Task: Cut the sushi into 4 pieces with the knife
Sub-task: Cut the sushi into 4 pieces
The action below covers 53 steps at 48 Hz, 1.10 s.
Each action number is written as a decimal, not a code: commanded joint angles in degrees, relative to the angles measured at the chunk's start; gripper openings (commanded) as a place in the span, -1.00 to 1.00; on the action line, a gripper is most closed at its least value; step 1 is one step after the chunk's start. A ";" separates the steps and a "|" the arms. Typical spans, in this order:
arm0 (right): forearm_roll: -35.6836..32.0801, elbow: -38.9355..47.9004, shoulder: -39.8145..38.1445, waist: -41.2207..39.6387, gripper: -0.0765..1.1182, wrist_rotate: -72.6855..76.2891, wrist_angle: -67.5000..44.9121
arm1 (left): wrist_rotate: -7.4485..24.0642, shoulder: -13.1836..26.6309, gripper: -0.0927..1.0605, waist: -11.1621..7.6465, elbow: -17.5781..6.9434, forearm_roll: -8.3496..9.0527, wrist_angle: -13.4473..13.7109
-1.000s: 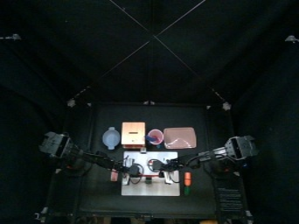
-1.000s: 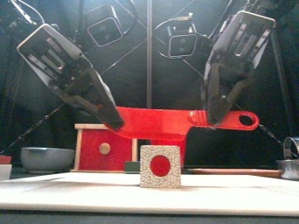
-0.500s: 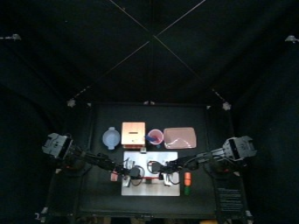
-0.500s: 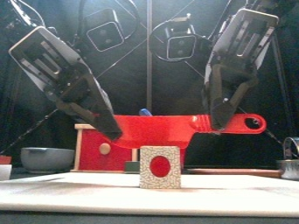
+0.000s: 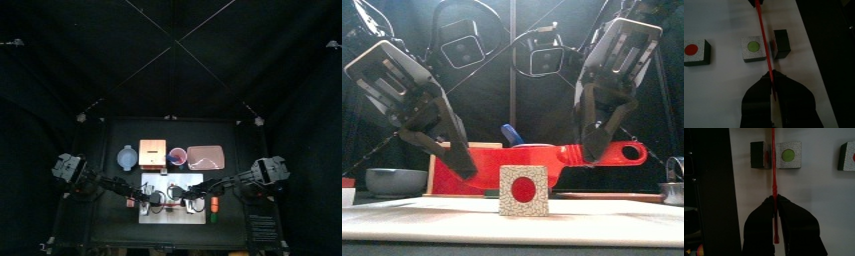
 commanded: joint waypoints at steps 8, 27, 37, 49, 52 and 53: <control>0.88 -0.44 2.55 0.62 -0.48 -0.26 0.00 | 0.18 3.69 -0.13 -0.09 0.00 0.09 2.02; -2.02 0.09 2.37 -1.41 -0.48 -0.26 0.09 | 0.53 3.69 -0.13 4.48 -0.35 4.75 2.11; -3.87 0.88 0.97 -3.78 -0.48 -0.26 0.26 | 0.44 2.37 -0.13 7.73 -0.35 8.88 2.11; -5.36 1.14 0.00 -5.01 -0.48 -0.26 0.26 | 0.53 1.85 -0.13 10.55 -0.53 12.22 2.11; -5.71 1.05 -0.26 -5.10 -0.48 -0.26 0.26 | 0.53 1.67 -0.13 10.72 -0.62 12.66 2.11; -5.89 1.05 -0.35 -5.19 -0.48 -0.26 0.26 | 0.53 1.49 -0.13 10.72 -0.70 12.66 2.11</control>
